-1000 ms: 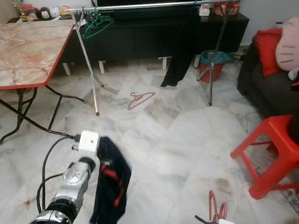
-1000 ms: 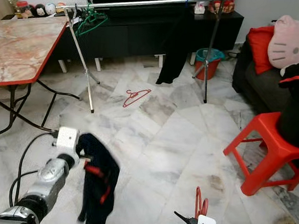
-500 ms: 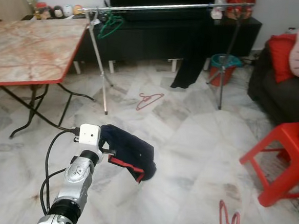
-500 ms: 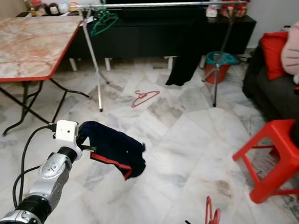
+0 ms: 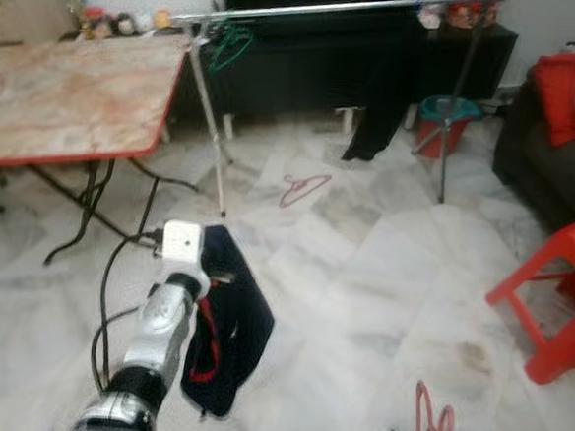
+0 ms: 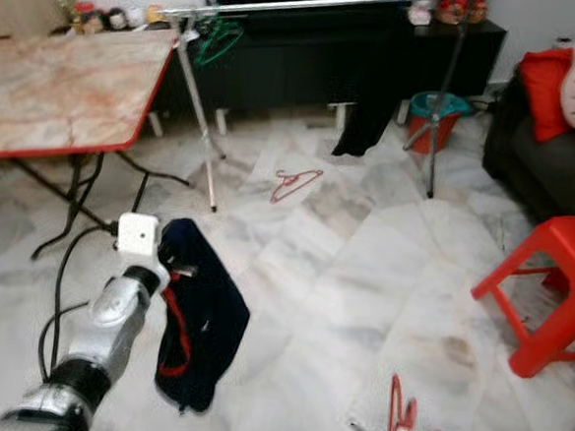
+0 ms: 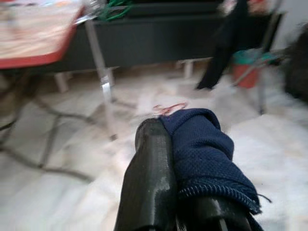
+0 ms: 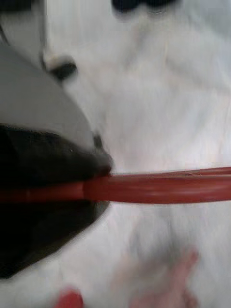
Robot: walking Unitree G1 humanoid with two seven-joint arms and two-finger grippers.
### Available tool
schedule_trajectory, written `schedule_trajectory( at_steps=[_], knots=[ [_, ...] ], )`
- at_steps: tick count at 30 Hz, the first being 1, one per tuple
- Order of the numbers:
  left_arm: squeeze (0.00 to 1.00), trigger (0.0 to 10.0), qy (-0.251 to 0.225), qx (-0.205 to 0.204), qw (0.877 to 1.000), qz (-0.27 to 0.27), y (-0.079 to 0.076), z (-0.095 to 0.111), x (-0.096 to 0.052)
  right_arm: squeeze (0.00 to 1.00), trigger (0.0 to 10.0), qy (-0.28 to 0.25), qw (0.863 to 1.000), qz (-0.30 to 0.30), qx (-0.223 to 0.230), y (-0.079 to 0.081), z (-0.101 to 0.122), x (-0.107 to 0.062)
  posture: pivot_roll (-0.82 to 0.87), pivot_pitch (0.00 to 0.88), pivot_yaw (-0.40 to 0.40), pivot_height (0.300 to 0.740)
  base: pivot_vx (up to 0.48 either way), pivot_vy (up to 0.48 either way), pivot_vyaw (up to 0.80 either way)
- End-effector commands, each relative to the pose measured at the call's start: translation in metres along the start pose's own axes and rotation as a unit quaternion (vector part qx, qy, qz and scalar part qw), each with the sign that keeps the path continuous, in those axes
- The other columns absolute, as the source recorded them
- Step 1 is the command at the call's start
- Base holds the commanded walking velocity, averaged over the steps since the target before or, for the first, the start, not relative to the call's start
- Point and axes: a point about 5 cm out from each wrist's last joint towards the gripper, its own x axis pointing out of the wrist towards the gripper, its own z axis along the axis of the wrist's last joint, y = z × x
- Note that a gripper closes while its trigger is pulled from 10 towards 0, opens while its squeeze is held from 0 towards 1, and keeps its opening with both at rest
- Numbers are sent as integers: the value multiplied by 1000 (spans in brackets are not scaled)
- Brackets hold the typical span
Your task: Hang hanger
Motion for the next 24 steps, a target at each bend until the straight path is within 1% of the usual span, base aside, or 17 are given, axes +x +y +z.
schedule_trajectory(
  at_steps=[1, 2, 5, 6, 7, 8, 10, 11, 13, 14, 16, 17, 18, 20, 23, 24],
  knots=[
    [0, 10000, -20, -4, 1000, -5, -4, 10, 5, 0, 10000, 4, 1000, 2, 8, 3, -3, -1, -199, 0, 94, 740, 0, 375, 0],
    [0, 10000, -19, -4, 1000, -5, -4, 10, 5, 0, 10000, 4, 1000, 3, 8, 3, -3, -1, -199, 0, 94, 740, 0, 375, 0],
    [0, 10000, -11, 4, 1000, 0, 4, 9, 4, 0, 10000, 1, 1000, 15, 8, 25, 2, 0, -184, 0, 117, 740, 0, 377, 0],
    [0, 10000, -11, 4, 1000, 0, 4, 9, 4, 0, 10000, 1, 1000, 15, 8, 25, 2, 0, -184, 0, 117, 740, 0, 379, 0],
    [0, 10000, -8, 8, 1000, 1, 8, 9, 4, 0, 10000, -1, 1000, 20, 6, 34, 6, 1, -184, 0, 120, 740, 0, 375, 0],
    [0, 10000, -6, 10, 1000, 2, 10, 9, 3, 0, 10000, -4, 1000, 23, 7, 39, 10, 1, -180, 0, 127, 740, 0, 375, 0],
    [0, 10000, -3, 13, 1000, 3, 13, 9, 2, 0, 10000, -8, 1000, 27, 10, 44, 15, 2, -180, 0, 127, 740, 0, 375, 0],
    [0, 10000, -3, 13, 1000, 3, 13, 9, 2, 0, 10000, -8, 1000, 27, 10, 44, 15, 2, -180, 0, 127, 740, 0, 375, 0],
    [0, 10000, 2, 18, 1000, 5, 19, 8, 1, 0, 10000, -9, 1000, 28, 12, 48, 16, 2, -183, 0, 133, 740, 0, 379, 800],
    [0, 10000, 3, 18, 1000, 7, 20, 7, 1, 0, 10000, -9, 999, 28, 13, 48, 17, 2, -184, 0, 132, 740, 0, 379, 800],
    [0, 10000, 5, 15, 1000, 11, 20, 7, 1, 0, 10000, -13, 1000, 22, 16, 39, 20, 3, -191, 0, 123, 740, 0, 381, 800],
    [0, 10000, 5, 15, 1000, 11, 20, 7, 1, 0, 10000, -13, 1000, 22, 16, 39, 20, 3, -191, 0, 123, 740, 0, 382, 800],
    [0, 10000, 5, 13, 1000, 13, 20, 8, 2, 0, 10000, -15, 1000, 20, 16, 34, 21, 4, -193, 0, 122, 740, 0, 379, 800],
    [0, 10000, 2, 9, 1000, 13, 17, 9, 4, 0, 10000, -19, 999, 18, 18, 26, 25, 5, -203, 0, 117, 740, 0, 377, 0],
    [0, 10000, 1, 7, 1000, 11, 14, 10, 5, 0, 10000, -23, 999, 19, 10, 22, 29, 6, -203, 0, 117, 740, 0, 379, 0],
    [0, 10000, 0, 6, 1000, 8, 11, 10, 6, 0, 10000, -27, 999, 13, 16, 18, 31, 6, -189, 0, 108, 740, 0, 379, 0]
  ],
)
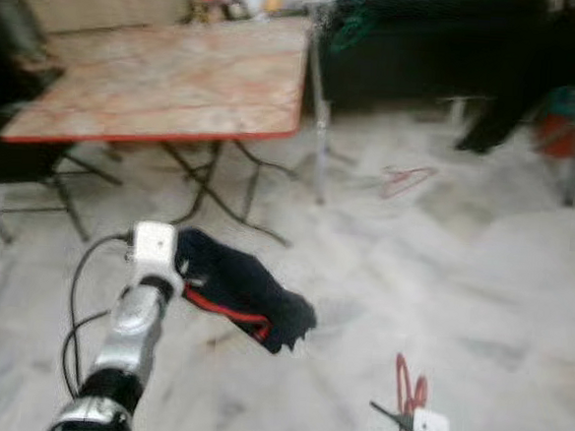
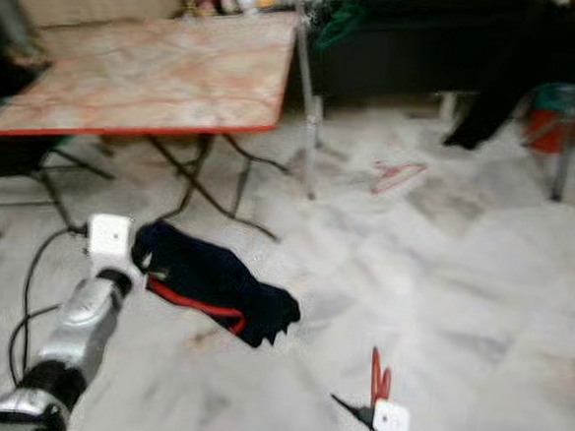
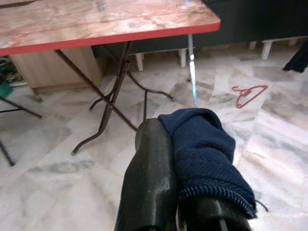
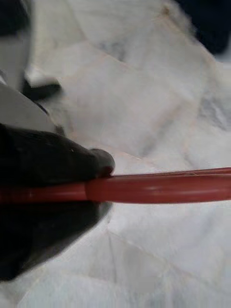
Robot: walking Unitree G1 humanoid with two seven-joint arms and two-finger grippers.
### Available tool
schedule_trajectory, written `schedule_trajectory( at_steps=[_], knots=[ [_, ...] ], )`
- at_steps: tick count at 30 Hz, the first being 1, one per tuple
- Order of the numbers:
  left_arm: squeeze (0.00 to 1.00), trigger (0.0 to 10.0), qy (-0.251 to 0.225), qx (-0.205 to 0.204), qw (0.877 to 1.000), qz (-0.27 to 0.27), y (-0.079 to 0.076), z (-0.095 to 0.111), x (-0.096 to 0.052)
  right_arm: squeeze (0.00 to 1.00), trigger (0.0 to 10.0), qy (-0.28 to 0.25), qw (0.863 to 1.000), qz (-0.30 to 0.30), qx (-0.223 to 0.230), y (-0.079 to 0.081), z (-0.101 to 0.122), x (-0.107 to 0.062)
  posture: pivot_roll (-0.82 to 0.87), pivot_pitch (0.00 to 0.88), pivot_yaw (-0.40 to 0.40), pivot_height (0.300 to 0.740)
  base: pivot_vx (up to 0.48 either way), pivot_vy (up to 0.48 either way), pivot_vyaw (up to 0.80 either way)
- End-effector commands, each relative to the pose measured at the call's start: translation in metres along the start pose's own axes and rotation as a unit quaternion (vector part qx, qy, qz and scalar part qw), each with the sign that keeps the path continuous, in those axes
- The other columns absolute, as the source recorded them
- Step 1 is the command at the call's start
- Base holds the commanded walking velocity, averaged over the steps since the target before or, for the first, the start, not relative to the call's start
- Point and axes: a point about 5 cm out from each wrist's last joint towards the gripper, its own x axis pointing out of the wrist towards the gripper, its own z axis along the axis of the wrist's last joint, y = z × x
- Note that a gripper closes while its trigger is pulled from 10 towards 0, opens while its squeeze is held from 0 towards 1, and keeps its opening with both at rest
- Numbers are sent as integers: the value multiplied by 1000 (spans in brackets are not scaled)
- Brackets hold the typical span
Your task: Hang hanger
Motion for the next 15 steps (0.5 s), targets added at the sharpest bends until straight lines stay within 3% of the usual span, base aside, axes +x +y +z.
schedule_trajectory(
  at_steps=[1, 15],
  knots=[
    [0, 10000, -18, -1, 1000, 4, 1, 10, 4, 0, 10000, -7, 1000, 6, 24, 7, 4, 1, -189, 0, 108, 740, 0, 379, 0],
    [0, 10000, -25, -10, 999, 22, 3, 9, -1, 0, 10000, -21, 1000, -5, 18, 0, 16, 3, -155, 0, 62, 740, 0, 377, 0]
  ],
)
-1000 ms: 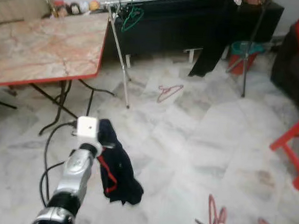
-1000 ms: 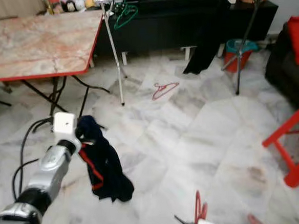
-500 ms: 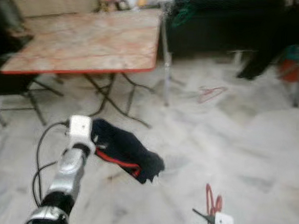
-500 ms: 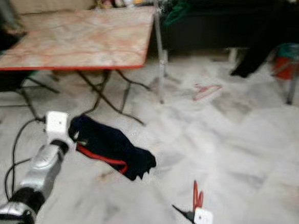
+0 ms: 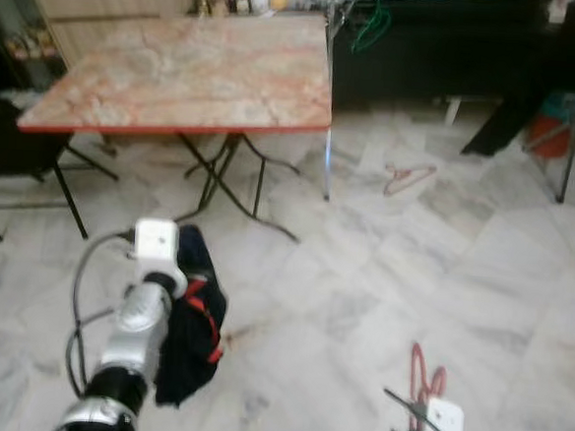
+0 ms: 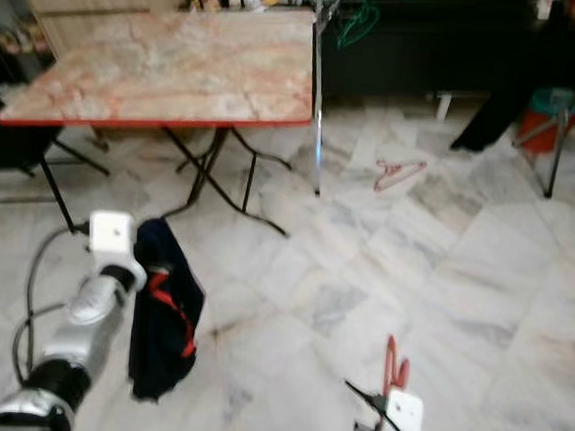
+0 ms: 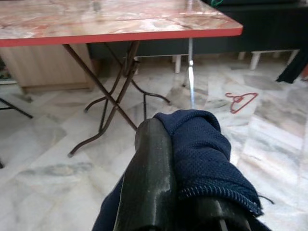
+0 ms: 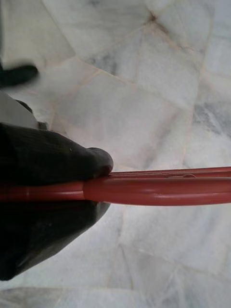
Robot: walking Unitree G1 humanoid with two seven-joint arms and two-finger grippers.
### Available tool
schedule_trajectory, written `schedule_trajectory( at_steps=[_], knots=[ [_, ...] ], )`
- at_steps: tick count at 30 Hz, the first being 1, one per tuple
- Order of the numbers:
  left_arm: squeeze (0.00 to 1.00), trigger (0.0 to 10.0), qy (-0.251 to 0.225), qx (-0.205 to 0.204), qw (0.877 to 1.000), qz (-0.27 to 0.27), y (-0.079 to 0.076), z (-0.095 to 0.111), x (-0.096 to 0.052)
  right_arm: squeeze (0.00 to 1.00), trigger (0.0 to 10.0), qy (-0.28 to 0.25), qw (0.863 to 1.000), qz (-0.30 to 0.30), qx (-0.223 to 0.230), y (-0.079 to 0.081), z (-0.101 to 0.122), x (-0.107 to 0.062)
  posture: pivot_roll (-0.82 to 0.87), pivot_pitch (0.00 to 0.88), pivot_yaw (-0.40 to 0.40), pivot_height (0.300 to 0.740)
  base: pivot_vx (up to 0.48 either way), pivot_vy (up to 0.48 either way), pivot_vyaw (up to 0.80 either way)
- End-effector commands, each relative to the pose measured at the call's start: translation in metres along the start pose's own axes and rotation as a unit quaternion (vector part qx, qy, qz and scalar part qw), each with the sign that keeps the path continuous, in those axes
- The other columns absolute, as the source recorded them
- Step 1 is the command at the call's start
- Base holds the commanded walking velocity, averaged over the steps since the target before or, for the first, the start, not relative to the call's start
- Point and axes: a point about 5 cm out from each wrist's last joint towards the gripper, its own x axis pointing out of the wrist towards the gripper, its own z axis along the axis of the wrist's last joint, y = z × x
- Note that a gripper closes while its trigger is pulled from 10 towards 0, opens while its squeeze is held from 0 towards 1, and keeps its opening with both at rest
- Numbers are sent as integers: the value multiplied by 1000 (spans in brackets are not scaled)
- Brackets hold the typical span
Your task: Hang hanger
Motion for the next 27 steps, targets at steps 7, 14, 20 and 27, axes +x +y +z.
schedule_trajectory(
  at_steps=[7, 14, 20, 27],
  knots=[
    [0, 10000, -14, 2, 1000, 3, 6, 10, 5, 0, 10000, -4, 1000, 1, 13, 6, 1, 0, -184, 0, 83, 740, 0, 377, 0],
    [0, 10000, -15, 0, 1000, -4, 0, 9, 4, 0, 10000, -2, 1000, -3, 12, 3, -2, -1, -185, 0, 75, 740, 0, 376, 0],
    [0, 10000, -22, -3, 1000, -4, 0, 13, 5, 0, 10000, 0, 1000, -2, 7, 2, -3, -1, -180, 0, 72, 740, 0, 184, 0],
    [0, 10000, -43, -6, 999, -25, -8, 19, 4, 0, 10000, 0, 1000, 5, -1, 5, -4, -1, -176, 0, 71, 740, 0, 0, 0]
  ],
)
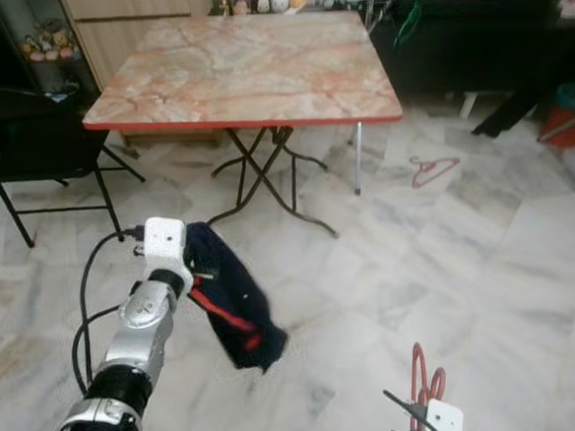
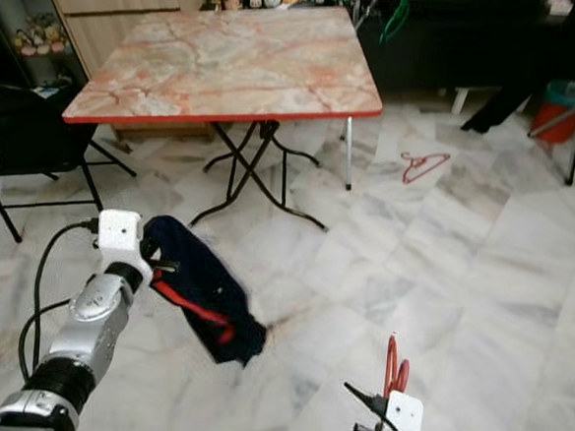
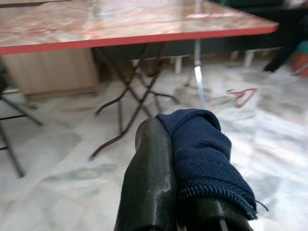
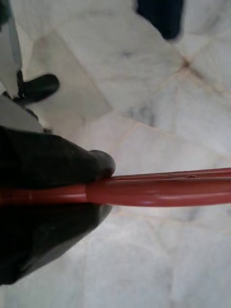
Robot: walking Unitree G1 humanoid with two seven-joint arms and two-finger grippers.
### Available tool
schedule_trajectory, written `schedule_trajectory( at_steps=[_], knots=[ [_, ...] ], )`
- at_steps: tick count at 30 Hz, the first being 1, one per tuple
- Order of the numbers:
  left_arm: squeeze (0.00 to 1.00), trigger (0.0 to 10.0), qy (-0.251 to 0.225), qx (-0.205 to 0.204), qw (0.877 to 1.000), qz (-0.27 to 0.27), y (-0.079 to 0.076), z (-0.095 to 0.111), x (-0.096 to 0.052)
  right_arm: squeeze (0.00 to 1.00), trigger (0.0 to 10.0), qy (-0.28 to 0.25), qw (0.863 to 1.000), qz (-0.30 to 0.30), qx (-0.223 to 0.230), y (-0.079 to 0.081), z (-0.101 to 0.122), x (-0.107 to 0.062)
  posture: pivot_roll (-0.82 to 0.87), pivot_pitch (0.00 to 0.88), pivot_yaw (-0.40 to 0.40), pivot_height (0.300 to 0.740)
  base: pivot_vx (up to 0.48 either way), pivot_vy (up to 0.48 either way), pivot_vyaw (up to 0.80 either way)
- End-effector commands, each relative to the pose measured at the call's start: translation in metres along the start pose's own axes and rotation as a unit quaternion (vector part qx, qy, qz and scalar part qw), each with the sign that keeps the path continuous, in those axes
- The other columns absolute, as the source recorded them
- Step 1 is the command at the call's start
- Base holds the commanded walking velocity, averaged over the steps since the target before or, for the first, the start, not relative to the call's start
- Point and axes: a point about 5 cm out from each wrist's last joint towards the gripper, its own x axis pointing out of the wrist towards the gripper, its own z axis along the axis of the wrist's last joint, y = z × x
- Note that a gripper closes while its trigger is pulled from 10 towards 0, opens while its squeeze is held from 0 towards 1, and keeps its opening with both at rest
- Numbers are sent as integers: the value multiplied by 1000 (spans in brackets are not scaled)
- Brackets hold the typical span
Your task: Hang hanger
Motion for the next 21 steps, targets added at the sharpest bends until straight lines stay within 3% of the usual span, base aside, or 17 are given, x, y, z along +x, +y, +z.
schedule_trajectory(
  at_steps=[1, 21],
  knots=[
    [0, 10000, -23, -1, 1000, 3, 5, 10, 1, 0, 10000, 1, 1000, 10, -5, 6, 0, 0, -175, 0, 71, 740, 0, 0, 0],
    [0, 10000, -21, -11, 1000, -8, 1, 11, 2, 0, 10000, 0, 1000, 21, -12, 18, 2, 0, -177, 0, 75, 740, 0, 0, 0]
  ],
)
